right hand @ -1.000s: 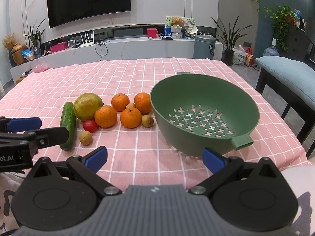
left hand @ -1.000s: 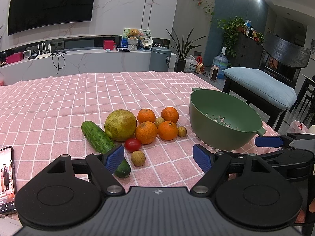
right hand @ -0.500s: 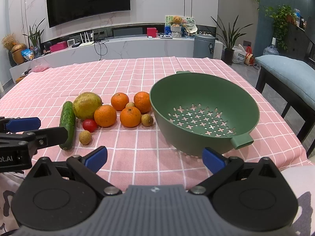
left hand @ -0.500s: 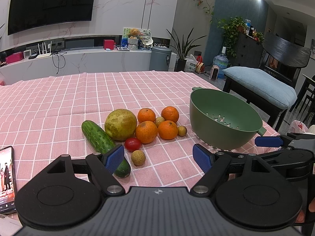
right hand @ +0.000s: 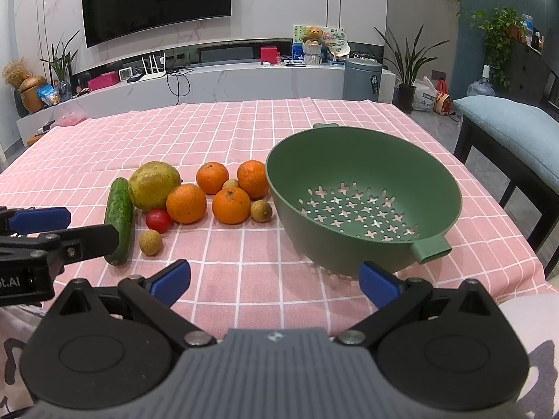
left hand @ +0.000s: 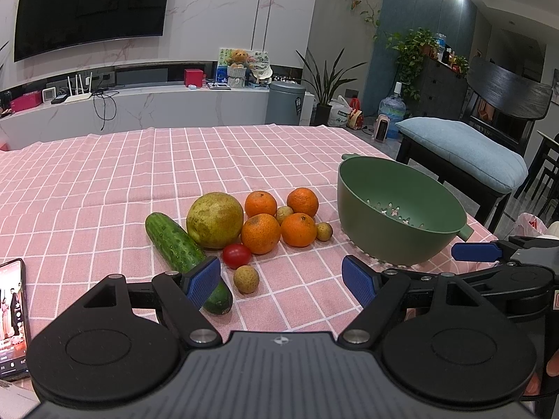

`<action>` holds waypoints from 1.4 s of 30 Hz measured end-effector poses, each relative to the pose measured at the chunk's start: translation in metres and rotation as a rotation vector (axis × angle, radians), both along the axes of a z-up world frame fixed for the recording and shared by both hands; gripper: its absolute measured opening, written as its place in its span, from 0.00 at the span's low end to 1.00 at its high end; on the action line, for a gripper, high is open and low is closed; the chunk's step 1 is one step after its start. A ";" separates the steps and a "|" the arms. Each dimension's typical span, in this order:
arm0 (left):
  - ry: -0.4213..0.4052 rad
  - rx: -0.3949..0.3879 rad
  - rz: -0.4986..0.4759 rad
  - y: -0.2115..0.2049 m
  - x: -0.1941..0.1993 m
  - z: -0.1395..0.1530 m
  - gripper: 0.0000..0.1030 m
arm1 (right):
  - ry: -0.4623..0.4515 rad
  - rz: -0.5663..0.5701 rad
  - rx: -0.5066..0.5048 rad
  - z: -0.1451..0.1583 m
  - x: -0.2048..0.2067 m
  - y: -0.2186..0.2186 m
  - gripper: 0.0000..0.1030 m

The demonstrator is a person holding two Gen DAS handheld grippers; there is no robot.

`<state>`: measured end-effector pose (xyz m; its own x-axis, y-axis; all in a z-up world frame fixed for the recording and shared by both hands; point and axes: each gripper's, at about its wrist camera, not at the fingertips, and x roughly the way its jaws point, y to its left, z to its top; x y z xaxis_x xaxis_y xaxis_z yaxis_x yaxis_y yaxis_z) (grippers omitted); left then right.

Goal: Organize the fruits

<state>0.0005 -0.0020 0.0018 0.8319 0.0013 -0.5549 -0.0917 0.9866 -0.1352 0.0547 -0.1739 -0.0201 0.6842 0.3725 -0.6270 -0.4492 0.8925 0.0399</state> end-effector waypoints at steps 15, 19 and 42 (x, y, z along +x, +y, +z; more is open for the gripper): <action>0.035 0.005 -0.005 0.002 0.000 -0.001 0.90 | 0.023 -0.001 -0.027 0.000 0.004 0.005 0.96; 0.054 0.003 -0.005 0.002 0.003 -0.001 0.90 | 0.040 -0.006 -0.024 0.001 0.008 0.005 0.96; 0.197 -0.201 0.186 0.088 0.057 0.014 0.63 | -0.038 0.207 0.017 0.038 0.056 0.067 0.67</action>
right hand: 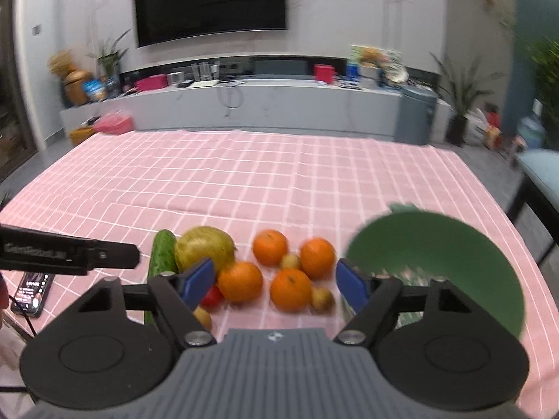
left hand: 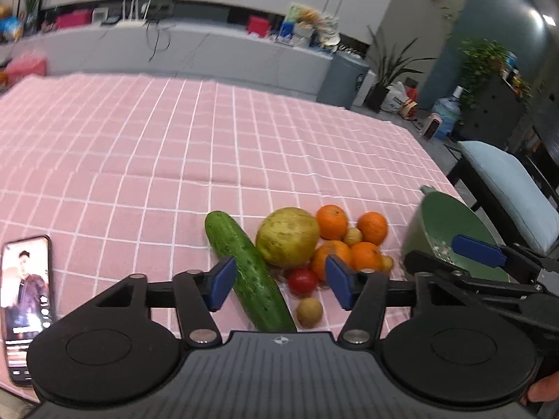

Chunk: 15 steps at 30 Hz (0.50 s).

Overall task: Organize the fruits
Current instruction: 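Grasp the yellow-green pear with the right tool while the left tool grasps the cucumber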

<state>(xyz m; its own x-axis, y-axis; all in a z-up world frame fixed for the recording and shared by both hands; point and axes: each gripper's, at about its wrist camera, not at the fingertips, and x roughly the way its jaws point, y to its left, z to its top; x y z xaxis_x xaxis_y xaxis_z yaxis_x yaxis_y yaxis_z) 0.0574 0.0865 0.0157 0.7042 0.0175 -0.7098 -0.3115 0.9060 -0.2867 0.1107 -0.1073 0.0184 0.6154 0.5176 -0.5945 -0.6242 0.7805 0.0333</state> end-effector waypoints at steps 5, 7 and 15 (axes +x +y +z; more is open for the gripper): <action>0.111 -0.056 -0.001 0.014 0.025 -0.025 0.61 | -0.013 0.111 -0.076 -0.010 0.020 0.031 0.61; 0.144 -0.093 -0.010 0.018 0.031 -0.035 0.61 | -0.025 0.134 -0.110 -0.015 0.026 0.042 0.61; 0.181 -0.172 0.024 0.037 0.039 -0.055 0.62 | -0.046 0.249 -0.183 -0.030 0.035 0.059 0.56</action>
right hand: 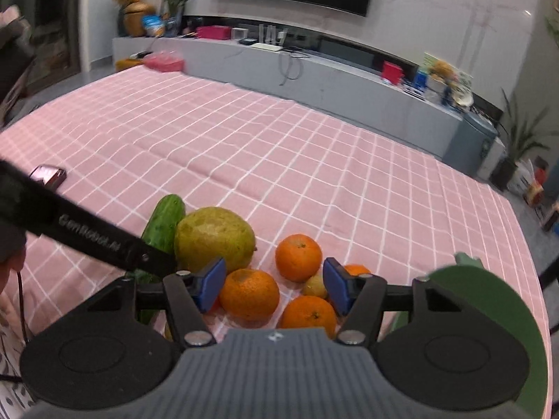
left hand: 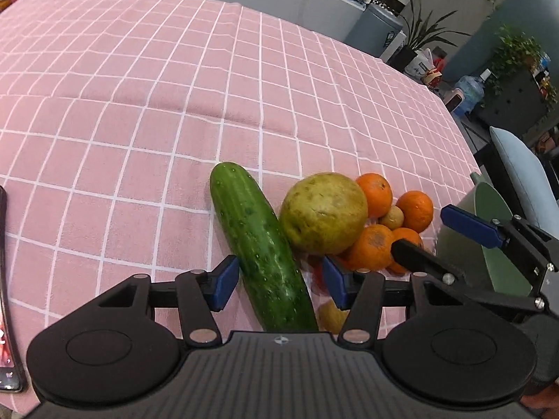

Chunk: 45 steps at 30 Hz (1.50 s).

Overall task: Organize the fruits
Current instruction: 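Grasp the yellow-green pear with the right tool while the left tool grasps the cucumber, then lift the pear over the green colander with the right tool while the left tool lifts the cucumber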

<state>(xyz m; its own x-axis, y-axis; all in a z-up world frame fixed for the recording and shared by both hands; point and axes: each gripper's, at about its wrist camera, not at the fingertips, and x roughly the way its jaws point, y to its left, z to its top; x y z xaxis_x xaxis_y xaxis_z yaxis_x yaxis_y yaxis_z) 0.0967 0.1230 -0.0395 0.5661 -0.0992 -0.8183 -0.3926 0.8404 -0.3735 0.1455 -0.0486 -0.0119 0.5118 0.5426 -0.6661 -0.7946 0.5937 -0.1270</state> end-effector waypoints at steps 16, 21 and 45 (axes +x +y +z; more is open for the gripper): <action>-0.020 -0.008 0.080 0.029 -0.014 0.001 0.61 | -0.075 0.238 -0.108 -0.021 -0.004 0.044 0.62; -0.033 -0.020 0.091 0.032 -0.012 0.000 0.61 | -0.090 0.284 -0.138 -0.030 -0.003 0.057 0.68; -0.048 -0.061 0.093 0.033 -0.022 -0.001 0.65 | -0.059 0.221 -0.106 -0.023 0.008 0.056 0.60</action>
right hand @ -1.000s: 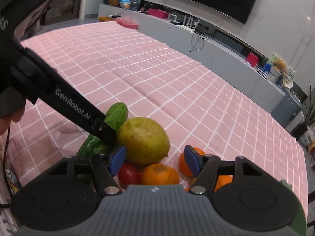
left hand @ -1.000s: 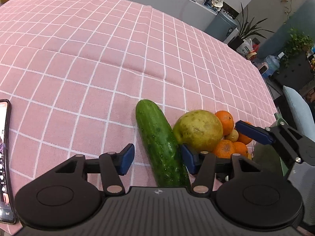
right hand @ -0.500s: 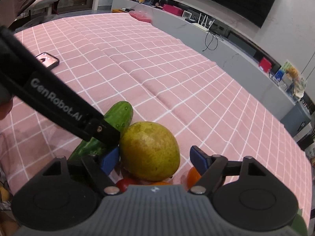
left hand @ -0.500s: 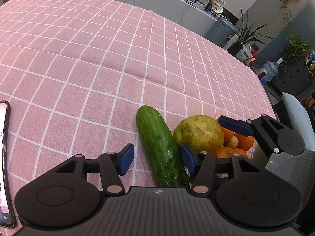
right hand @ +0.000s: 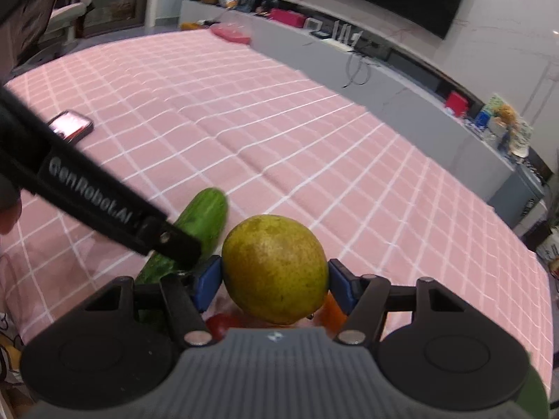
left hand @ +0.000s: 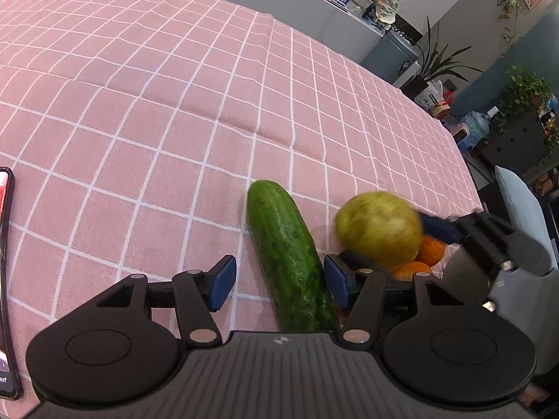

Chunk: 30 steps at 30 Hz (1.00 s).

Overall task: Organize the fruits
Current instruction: 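Lift the pear over the green colander with the right tool while the left tool lifts the cucumber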

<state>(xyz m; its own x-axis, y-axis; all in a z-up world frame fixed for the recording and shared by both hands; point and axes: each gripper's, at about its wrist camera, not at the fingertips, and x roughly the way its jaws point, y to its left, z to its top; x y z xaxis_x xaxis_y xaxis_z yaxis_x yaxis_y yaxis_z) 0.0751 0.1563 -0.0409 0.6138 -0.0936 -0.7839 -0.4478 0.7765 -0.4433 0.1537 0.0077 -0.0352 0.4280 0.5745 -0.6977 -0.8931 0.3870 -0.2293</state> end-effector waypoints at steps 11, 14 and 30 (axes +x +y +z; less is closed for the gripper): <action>0.082 0.034 -0.019 -0.016 0.014 0.000 0.67 | -0.026 -0.168 0.079 0.050 0.008 -0.063 0.60; 0.105 0.041 -0.006 -0.020 0.023 0.001 0.68 | -0.011 -0.228 0.108 0.061 0.010 -0.089 0.60; 0.085 0.142 -0.004 -0.043 0.024 0.004 0.44 | 0.209 -0.590 0.022 0.037 0.050 -0.203 0.60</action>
<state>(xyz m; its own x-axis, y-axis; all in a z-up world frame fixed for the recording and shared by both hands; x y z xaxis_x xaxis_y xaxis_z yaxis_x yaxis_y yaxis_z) 0.0995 0.1128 -0.0367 0.5443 0.0196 -0.8387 -0.4755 0.8308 -0.2892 0.2038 -0.1956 0.0017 0.5331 0.2983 -0.7917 -0.5529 0.8312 -0.0591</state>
